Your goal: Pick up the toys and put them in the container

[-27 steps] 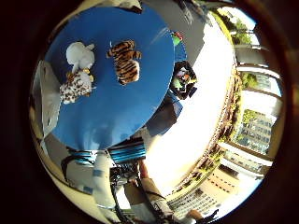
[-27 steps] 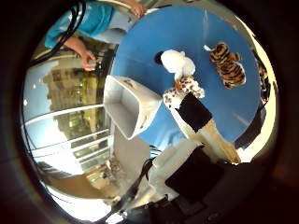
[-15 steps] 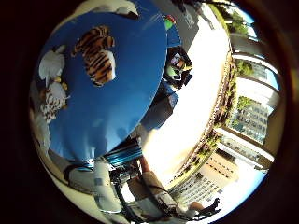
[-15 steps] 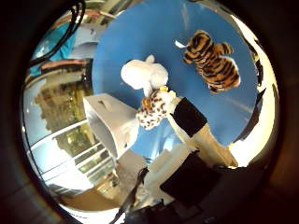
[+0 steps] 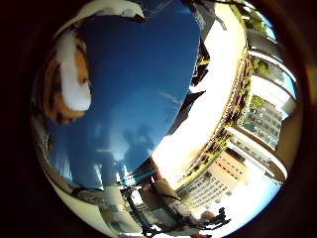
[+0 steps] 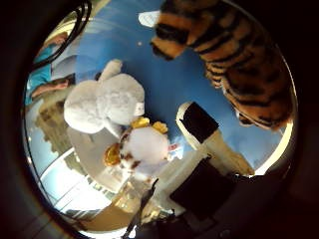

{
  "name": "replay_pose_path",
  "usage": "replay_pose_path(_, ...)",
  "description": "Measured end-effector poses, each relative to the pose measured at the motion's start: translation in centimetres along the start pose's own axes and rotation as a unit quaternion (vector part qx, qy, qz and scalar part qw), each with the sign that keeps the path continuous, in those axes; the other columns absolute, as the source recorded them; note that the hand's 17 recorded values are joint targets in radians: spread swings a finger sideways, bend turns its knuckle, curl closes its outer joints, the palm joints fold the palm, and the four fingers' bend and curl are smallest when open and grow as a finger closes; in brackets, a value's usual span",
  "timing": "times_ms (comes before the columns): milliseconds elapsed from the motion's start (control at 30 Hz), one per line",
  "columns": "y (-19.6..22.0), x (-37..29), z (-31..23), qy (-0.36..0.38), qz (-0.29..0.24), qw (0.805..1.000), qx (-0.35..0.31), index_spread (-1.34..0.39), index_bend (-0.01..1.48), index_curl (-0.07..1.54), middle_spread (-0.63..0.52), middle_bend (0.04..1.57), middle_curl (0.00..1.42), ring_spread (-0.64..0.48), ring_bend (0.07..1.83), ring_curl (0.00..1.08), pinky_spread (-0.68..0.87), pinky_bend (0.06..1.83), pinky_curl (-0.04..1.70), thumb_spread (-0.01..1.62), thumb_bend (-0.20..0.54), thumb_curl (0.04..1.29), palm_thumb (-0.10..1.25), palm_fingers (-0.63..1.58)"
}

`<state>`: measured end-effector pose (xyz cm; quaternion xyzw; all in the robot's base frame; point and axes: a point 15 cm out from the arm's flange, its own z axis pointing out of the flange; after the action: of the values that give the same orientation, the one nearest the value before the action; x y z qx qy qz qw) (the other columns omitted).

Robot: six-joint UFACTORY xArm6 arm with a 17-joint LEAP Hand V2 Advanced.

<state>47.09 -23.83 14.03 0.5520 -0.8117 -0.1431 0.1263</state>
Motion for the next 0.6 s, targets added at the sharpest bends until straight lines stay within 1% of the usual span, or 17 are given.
replay_pose_path(33,-0.1,0.1,0.5,0.004,0.000,1.000,-0.005,0.05,0.14,0.21,0.09,0.24,0.36,0.32,0.56,0.36,0.49,0.66,0.29,1.20,-0.019,0.37,0.54,0.39)
replay_pose_path(67,-0.1,0.0,0.9,0.005,-0.001,1.000,-0.009,0.03,0.13,0.20,0.06,0.27,0.37,0.31,0.62,0.36,0.50,0.70,0.28,1.19,-0.013,0.38,0.57,0.50)
replay_pose_path(100,-0.1,0.0,1.3,0.006,-0.002,1.000,-0.014,0.01,0.13,0.20,0.04,0.30,0.38,0.30,0.64,0.37,0.50,0.75,0.29,1.18,-0.013,0.38,0.59,0.57)
replay_pose_path(167,0.0,0.0,1.8,0.005,-0.004,1.000,-0.021,-0.07,0.13,0.17,-0.02,0.43,0.43,0.25,0.76,0.40,0.48,0.83,0.31,1.17,-0.006,0.40,0.64,0.84)
replay_pose_path(200,0.0,0.0,2.0,0.004,-0.006,1.000,-0.022,-0.12,0.10,0.15,-0.05,0.52,0.47,0.22,0.86,0.44,0.47,0.89,0.34,1.17,-0.005,0.40,0.66,0.98)
replay_pose_path(233,0.0,0.0,2.1,0.004,-0.008,1.000,-0.024,-0.14,0.09,0.14,-0.06,0.54,0.49,0.21,0.90,0.45,0.46,0.90,0.34,1.17,-0.001,0.41,0.68,1.00)
replay_pose_path(300,-0.1,0.1,2.3,0.002,-0.008,1.000,-0.024,-0.20,0.13,0.10,-0.10,0.69,0.57,0.14,1.10,0.55,0.44,0.91,0.39,1.15,0.010,0.43,0.76,1.03)
replay_pose_path(367,0.1,0.5,1.8,-0.002,-0.007,1.000,-0.020,-0.27,0.16,0.06,-0.14,0.80,0.65,0.09,1.20,0.61,0.42,0.99,0.44,1.14,0.014,0.45,0.82,1.02)
replay_pose_path(433,0.3,0.7,0.5,-0.006,-0.014,1.000,-0.009,-0.34,0.20,0.02,-0.17,0.88,0.72,0.05,1.25,0.65,0.39,1.10,0.50,1.12,0.010,0.47,0.87,1.03)
replay_pose_path(467,0.5,0.6,-0.4,-0.007,-0.016,1.000,-0.001,-0.38,0.23,0.00,-0.18,0.91,0.75,0.02,1.26,0.67,0.38,1.15,0.53,1.12,0.022,0.49,0.91,1.05)
replay_pose_path(500,0.7,0.5,-1.4,-0.012,-0.020,1.000,0.009,-0.40,0.24,-0.01,-0.19,0.92,0.76,0.02,1.27,0.68,0.37,1.17,0.54,1.11,0.017,0.49,0.92,1.05)
replay_pose_path(533,0.9,0.2,-2.1,-0.019,-0.023,0.999,0.014,-0.45,0.28,-0.02,-0.20,0.96,0.80,-0.01,1.29,0.70,0.35,1.22,0.59,1.11,0.020,0.52,0.95,1.05)
replay_pose_path(600,1.9,-0.4,-3.5,-0.032,-0.033,0.999,0.016,-0.52,0.35,-0.02,-0.22,1.00,0.85,-0.03,1.30,0.72,0.32,1.28,0.64,1.11,0.016,0.55,0.97,1.04)
